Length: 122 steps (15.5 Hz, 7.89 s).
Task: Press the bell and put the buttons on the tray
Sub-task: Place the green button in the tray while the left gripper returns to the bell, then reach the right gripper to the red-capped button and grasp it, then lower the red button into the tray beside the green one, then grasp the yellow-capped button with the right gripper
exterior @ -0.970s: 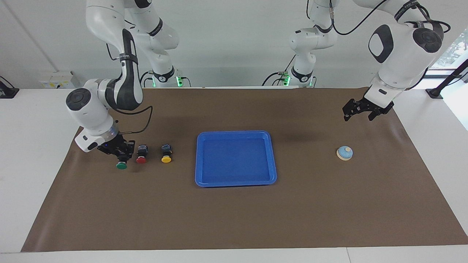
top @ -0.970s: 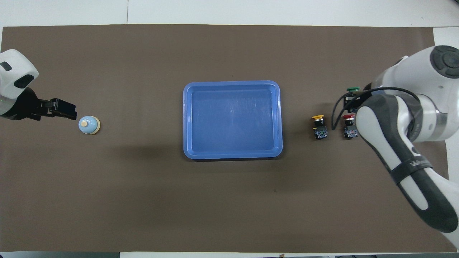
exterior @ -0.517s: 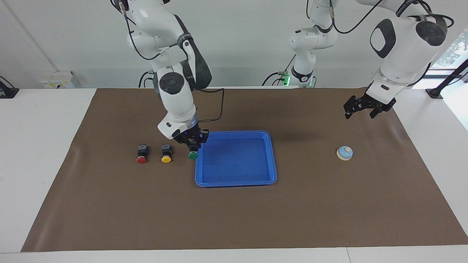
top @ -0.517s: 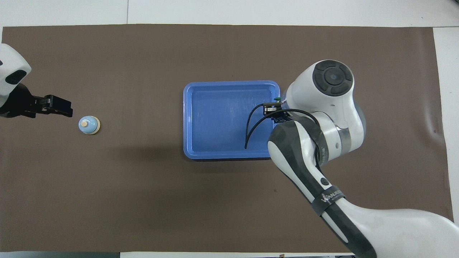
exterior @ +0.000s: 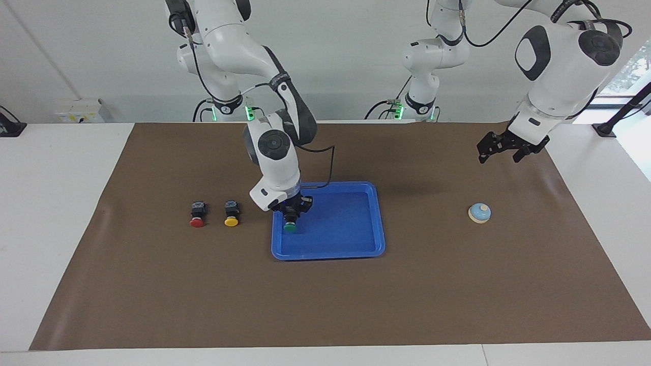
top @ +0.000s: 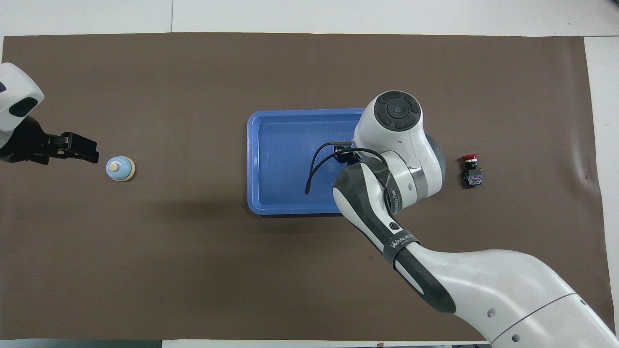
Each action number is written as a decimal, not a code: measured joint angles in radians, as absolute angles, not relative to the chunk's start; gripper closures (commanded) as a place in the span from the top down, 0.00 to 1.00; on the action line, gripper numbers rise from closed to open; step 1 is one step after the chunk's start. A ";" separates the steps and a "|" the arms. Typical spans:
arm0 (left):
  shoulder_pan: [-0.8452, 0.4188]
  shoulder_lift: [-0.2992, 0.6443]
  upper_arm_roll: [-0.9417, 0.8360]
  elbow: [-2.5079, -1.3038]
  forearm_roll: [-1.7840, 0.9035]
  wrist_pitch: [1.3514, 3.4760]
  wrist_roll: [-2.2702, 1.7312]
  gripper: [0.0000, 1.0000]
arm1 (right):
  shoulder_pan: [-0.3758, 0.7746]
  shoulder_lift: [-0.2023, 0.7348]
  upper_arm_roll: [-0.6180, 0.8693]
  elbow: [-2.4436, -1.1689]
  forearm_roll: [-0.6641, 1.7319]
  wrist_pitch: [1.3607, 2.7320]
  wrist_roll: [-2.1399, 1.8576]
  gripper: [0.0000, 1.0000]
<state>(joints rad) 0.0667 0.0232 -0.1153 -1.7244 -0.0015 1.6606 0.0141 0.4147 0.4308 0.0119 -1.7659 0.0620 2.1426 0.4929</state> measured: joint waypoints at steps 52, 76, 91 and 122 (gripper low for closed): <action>0.027 0.014 -0.099 -1.724 -0.001 1.599 0.008 1.00 | 0.179 0.216 0.021 -1.836 0.078 2.016 0.133 0.00; 0.027 0.014 -0.099 -1.724 -0.001 1.599 0.008 1.00 | 0.523 0.548 0.018 -1.611 0.078 2.091 0.490 0.00; 0.027 0.014 -0.099 -1.724 -0.001 1.599 0.008 1.00 | 0.380 0.415 -0.006 -1.559 0.077 1.927 0.382 1.00; 0.027 0.014 -0.099 -1.724 -0.001 1.599 0.008 1.00 | 0.154 0.239 0.004 -2.096 0.077 2.249 -0.087 0.00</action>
